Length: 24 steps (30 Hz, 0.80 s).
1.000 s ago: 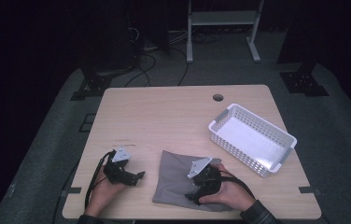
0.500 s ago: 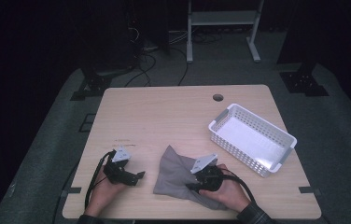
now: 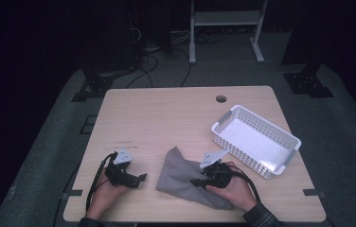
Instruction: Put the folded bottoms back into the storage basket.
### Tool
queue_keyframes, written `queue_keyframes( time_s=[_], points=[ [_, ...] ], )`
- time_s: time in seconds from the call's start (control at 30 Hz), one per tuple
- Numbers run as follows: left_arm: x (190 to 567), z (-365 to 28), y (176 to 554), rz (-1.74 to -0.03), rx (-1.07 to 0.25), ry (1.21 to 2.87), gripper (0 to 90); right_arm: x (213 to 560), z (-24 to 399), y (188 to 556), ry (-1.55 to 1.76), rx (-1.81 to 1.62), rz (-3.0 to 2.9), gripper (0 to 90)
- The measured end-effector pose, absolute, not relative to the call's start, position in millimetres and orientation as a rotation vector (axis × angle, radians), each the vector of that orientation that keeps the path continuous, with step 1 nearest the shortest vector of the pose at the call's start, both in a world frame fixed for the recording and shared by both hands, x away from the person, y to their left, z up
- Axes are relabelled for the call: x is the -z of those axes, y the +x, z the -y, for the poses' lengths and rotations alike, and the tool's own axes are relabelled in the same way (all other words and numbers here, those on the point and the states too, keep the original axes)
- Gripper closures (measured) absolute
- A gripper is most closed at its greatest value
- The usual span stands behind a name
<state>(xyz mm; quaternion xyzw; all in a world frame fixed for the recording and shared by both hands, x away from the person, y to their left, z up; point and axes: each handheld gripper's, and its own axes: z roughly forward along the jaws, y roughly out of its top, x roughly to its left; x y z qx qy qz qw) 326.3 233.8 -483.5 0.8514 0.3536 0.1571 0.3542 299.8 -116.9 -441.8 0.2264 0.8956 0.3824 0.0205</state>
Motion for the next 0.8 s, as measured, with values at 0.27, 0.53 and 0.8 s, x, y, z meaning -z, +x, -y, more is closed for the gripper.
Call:
queue_keyframes(
  time_s=[0.27,0.53,0.8],
  points=[
    [484,-234,326,-0.914,-0.407,2.201,0.0,420,129,303,0.713,-1.25,-2.728,72.2],
    [484,-234,326,-0.917,-0.406,2.199,0.0,397,138,307,0.714,-1.298,-2.671,72.2],
    [483,-234,326,-0.914,-0.408,2.203,0.0,369,148,310,0.714,-1.351,-2.595,72.2]
  ],
)
